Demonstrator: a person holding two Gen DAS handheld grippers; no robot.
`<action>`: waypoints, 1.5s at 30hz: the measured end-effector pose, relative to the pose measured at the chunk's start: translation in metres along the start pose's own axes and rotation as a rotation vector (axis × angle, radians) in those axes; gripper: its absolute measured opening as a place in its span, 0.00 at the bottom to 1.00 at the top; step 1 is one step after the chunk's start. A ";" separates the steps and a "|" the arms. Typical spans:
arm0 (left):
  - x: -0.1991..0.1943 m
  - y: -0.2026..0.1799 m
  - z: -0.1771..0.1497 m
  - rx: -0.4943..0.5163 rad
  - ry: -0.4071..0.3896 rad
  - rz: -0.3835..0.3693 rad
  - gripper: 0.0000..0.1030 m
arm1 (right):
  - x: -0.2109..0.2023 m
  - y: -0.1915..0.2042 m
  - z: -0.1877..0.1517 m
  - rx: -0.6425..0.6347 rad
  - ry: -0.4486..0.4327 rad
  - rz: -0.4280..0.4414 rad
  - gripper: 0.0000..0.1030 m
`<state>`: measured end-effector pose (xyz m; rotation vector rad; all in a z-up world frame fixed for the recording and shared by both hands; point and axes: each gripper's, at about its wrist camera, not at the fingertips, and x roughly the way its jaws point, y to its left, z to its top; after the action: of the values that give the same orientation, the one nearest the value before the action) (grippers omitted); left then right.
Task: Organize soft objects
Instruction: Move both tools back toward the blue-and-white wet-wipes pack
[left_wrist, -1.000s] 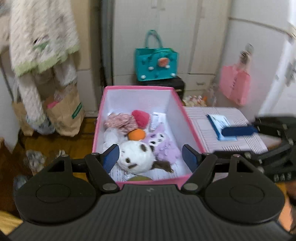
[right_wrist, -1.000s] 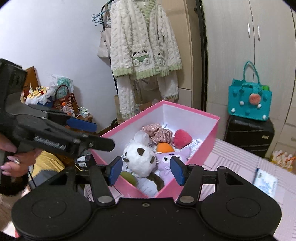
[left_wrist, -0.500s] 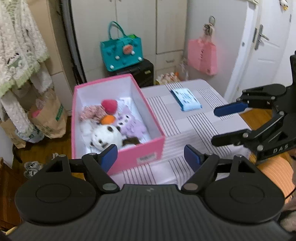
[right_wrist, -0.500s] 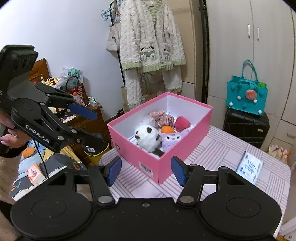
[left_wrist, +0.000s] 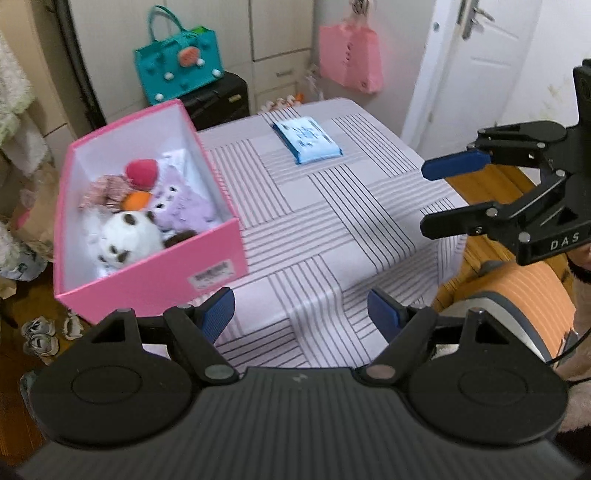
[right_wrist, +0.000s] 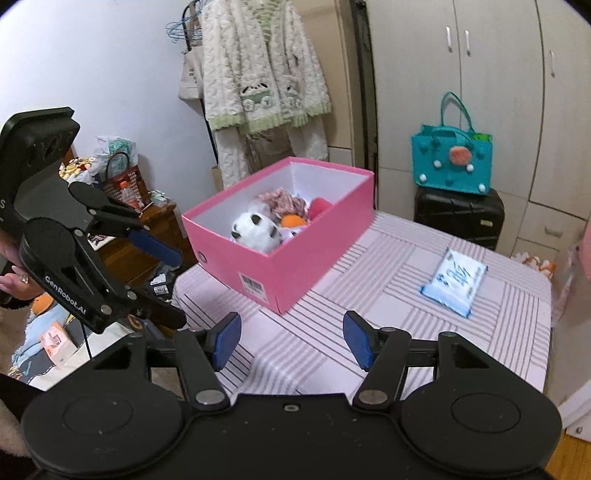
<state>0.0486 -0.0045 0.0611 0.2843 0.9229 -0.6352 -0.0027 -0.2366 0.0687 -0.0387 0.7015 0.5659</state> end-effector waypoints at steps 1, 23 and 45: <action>0.005 -0.003 0.001 0.004 0.006 -0.007 0.76 | 0.000 -0.003 -0.003 0.003 0.003 -0.003 0.64; 0.086 -0.031 0.062 -0.043 -0.127 -0.048 0.92 | 0.019 -0.077 -0.042 0.035 -0.090 -0.064 0.64; 0.174 -0.020 0.118 -0.167 -0.334 -0.021 0.93 | 0.089 -0.145 -0.033 0.106 -0.162 -0.201 0.71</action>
<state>0.1888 -0.1449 -0.0105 0.0168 0.6533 -0.5992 0.1062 -0.3244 -0.0338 0.0348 0.5612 0.3341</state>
